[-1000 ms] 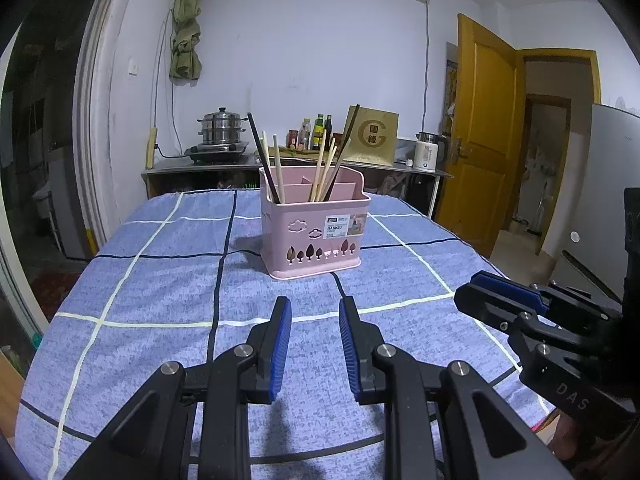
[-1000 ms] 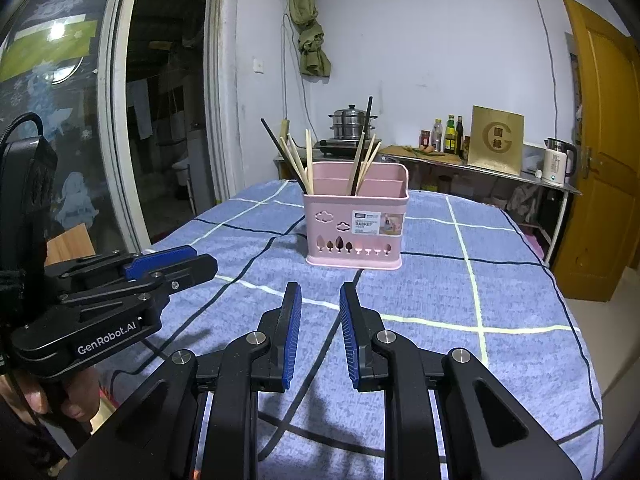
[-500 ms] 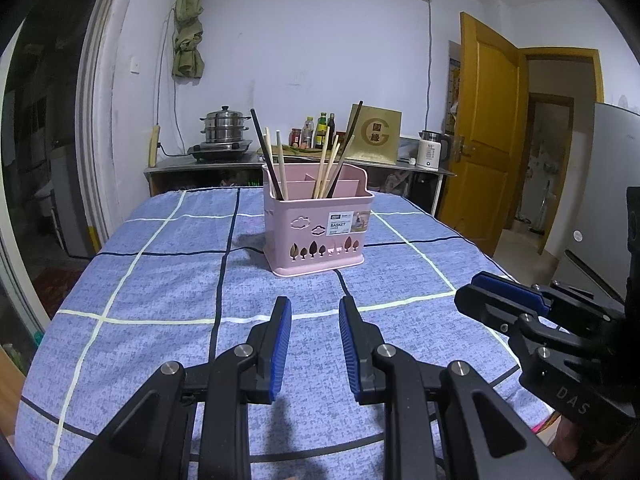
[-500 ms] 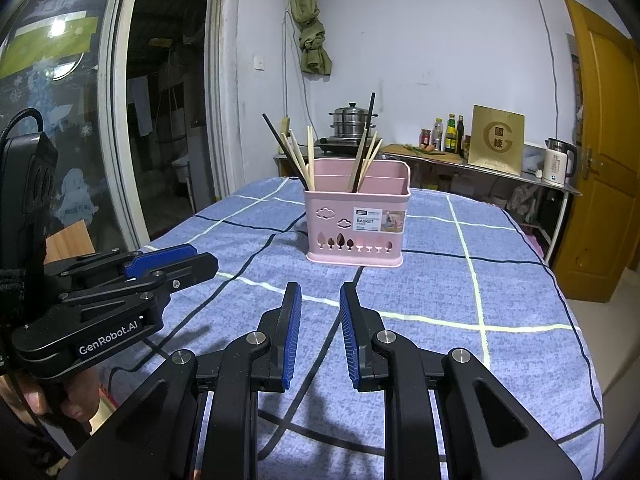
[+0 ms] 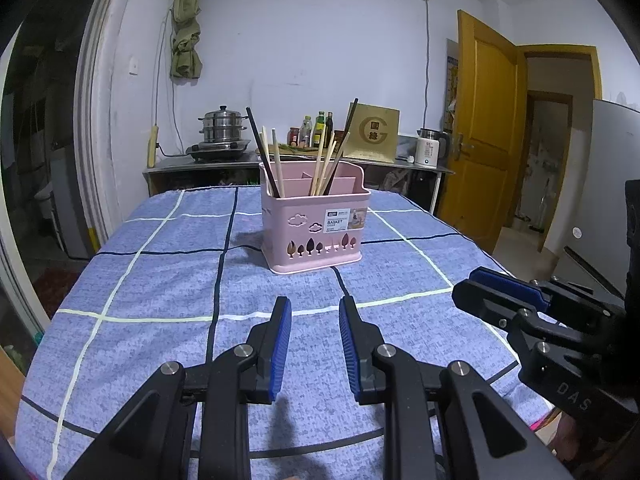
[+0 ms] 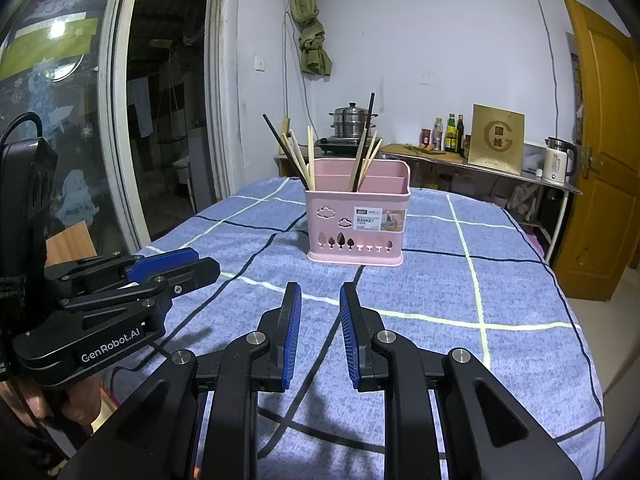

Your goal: Organize utensils

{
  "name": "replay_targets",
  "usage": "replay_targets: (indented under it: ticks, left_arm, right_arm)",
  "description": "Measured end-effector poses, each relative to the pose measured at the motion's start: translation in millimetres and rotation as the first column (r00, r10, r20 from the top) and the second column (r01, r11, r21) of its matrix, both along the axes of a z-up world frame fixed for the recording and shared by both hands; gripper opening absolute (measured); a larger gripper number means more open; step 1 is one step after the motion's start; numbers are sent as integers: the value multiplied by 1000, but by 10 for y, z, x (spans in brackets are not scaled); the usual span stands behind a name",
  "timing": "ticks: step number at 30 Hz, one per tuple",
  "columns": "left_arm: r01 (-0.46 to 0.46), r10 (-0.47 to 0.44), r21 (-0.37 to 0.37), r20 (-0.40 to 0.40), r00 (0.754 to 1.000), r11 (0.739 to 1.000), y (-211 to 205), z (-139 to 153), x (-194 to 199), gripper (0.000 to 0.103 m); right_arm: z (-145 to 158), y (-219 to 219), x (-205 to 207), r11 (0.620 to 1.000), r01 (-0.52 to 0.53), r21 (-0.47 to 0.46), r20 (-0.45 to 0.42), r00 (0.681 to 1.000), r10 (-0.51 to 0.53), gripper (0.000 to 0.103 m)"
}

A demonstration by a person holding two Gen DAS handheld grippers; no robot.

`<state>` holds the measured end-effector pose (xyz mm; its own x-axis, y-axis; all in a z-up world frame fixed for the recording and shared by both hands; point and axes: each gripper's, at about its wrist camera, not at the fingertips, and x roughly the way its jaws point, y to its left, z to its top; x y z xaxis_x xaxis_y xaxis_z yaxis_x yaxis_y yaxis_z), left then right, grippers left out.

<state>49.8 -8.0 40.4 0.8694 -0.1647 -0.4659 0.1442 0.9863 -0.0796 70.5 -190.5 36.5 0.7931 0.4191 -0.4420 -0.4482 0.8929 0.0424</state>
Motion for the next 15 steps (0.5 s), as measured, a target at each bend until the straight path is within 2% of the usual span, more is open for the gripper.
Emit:
replay_targets:
  ticks: [11, 12, 15]
  left_arm:
    - [-11, 11, -5, -12, 1000, 1000, 2, -44, 11, 25]
    - [-12, 12, -6, -11, 1000, 1000, 2, -43, 9, 25]
    - [-13, 13, -8, -3, 1000, 1000, 1, -42, -11, 37]
  right_arm:
    - [1, -4, -14, 1000, 0, 1, -5, 1000, 0, 20]
    - [2, -4, -15, 1000, 0, 0, -5, 1000, 0, 20]
    - [2, -4, -14, 1000, 1, 0, -6, 1000, -1, 20]
